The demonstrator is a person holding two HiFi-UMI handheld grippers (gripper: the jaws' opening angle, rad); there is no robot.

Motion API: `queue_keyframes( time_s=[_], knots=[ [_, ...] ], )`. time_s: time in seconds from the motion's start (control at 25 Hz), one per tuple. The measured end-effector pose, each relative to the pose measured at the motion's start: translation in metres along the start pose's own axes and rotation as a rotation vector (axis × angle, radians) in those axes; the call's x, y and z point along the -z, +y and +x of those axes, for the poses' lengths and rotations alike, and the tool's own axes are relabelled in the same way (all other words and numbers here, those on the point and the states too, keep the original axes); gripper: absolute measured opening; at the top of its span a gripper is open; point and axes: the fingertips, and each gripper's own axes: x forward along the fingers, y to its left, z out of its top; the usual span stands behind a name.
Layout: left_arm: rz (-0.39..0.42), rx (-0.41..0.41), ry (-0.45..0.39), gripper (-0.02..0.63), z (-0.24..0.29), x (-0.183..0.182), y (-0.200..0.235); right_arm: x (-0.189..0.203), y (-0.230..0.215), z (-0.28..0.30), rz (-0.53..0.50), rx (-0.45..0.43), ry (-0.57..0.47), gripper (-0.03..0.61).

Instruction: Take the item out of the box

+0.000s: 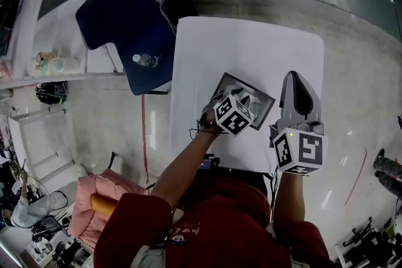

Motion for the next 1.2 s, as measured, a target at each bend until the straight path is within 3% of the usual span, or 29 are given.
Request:
queue_keyframes(
  time_s=[0.44,0.64,1.2],
  knots=[
    [-0.022,0.032,0.133,0.118,0.017,0.010,-0.005,0.001,-0.009,0.000,0.007,0.016,0.011,0.002],
    [-0.009,0.016,0.194,0.089,0.021,0.016,-0.002,0.001,-0.009,0.000,0.008,0.019,0.015,0.002],
    [0.008,-0.059,0.168,0.006,0.016,0.015,0.006,0.004,-0.015,-0.006,0.021,0.019,0.004,0.002]
  ],
)
